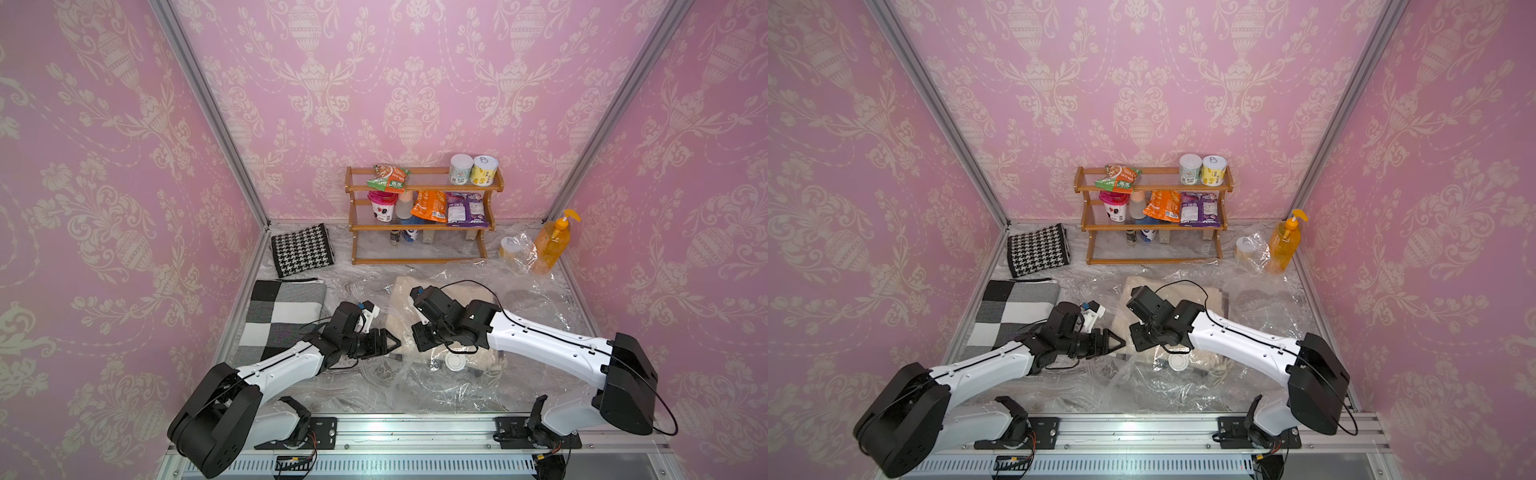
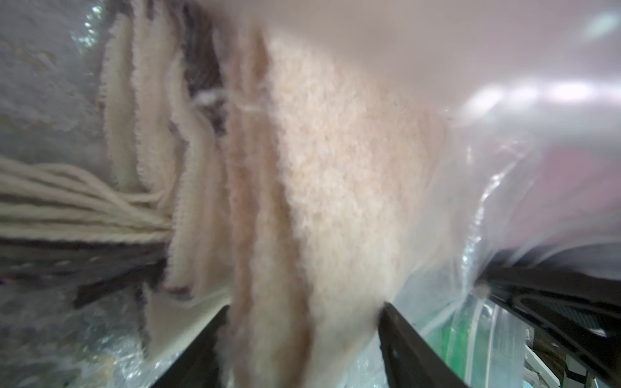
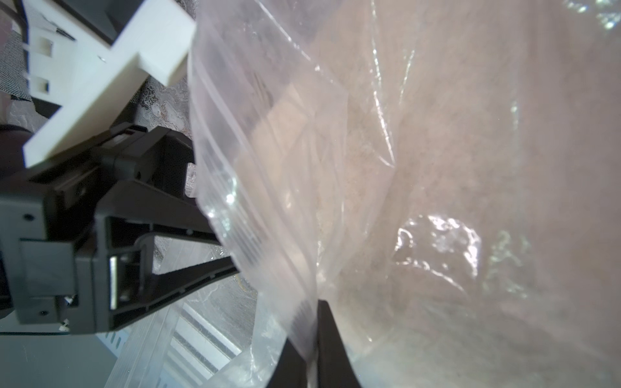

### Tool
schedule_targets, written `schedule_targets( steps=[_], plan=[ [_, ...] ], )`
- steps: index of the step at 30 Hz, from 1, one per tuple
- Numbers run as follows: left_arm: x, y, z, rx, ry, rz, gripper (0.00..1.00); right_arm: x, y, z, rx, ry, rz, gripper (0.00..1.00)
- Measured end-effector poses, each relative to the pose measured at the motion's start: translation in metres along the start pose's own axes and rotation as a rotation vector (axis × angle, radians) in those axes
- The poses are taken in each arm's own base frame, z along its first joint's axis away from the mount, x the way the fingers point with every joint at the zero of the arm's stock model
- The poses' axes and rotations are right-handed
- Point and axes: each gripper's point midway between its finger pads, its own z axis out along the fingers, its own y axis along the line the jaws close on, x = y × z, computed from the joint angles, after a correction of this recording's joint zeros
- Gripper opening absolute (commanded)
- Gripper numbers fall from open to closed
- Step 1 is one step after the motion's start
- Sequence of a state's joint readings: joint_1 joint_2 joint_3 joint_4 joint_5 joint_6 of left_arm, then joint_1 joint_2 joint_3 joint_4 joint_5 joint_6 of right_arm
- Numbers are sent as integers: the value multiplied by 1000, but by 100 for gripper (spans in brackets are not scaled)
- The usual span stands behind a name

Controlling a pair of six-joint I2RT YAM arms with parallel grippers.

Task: Take the scarf out of the vacuum bag
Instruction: Take out the scarf from the vacuum bag.

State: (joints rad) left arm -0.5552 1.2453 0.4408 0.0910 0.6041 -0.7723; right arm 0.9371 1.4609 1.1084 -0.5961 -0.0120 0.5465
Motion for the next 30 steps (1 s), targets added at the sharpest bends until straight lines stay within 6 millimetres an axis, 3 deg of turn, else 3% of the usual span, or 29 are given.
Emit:
schedule_targets(
  steps=[4, 8, 14, 21, 30],
  plan=[
    [-3, -4, 1, 11, -15, 8, 25, -3, 2, -8, -13, -21, -9, 9],
    [-6, -8, -1, 19, -24, 15, 3, -6, 4, -16, -26, -44, -29, 10],
    [-17, -34, -14, 58, -55, 55, 0, -11, 4, -31, -21, -77, -68, 10],
    [-32, -67, -31, 102, -96, 98, 0, -12, -1, -34, 13, -77, -104, 10],
    [-32, -69, -33, 92, -86, 100, 0, -15, -4, -40, 39, -81, -107, 11]
  ],
)
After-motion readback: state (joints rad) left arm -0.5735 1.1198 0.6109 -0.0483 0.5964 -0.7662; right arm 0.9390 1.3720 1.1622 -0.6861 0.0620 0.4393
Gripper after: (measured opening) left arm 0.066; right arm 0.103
